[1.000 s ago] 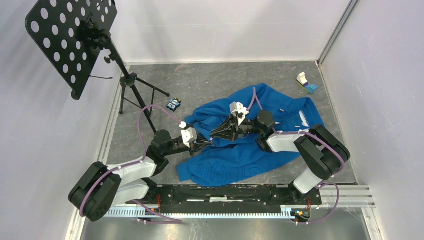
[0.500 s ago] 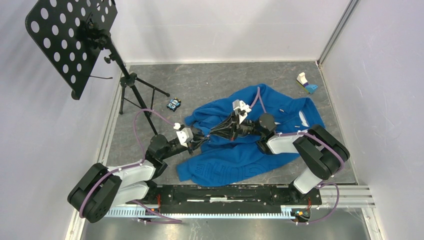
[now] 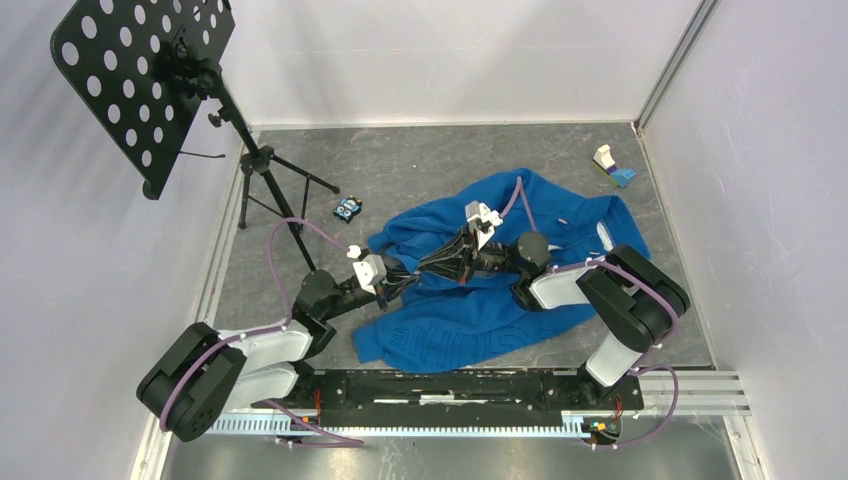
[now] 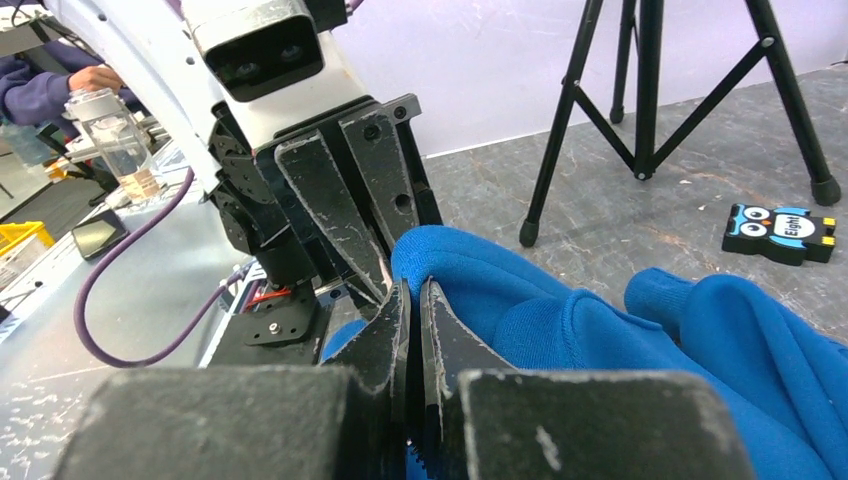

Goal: Zip up the jacket

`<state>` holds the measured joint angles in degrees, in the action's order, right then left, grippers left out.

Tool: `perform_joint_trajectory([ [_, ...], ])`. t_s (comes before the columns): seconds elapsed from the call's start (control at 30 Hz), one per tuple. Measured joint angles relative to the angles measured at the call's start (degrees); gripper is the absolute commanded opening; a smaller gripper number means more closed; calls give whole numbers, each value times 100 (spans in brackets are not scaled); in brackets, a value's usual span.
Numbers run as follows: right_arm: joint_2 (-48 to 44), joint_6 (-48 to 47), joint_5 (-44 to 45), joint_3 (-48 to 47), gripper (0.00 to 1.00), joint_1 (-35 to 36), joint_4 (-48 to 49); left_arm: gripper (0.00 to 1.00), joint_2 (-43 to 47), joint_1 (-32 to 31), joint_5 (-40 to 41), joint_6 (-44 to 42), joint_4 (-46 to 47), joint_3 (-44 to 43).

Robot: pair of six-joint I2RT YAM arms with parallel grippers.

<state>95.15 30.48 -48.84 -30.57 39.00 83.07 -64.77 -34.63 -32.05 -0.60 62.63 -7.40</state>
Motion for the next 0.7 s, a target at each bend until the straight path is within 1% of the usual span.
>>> perform_joint_trajectory([
  [0.17,57,52,-164,0,0,0,76,2,50,-9,57,24,28,79],
  [0.4,269,503,-387,-98,0,66,146,2,131,-11,46,50,-105,94],
  [0.57,289,372,-380,-103,0,140,153,2,83,-46,28,140,-168,-9],
  [0.7,286,433,-387,-103,0,138,162,2,-42,-199,55,186,-264,-105],
])
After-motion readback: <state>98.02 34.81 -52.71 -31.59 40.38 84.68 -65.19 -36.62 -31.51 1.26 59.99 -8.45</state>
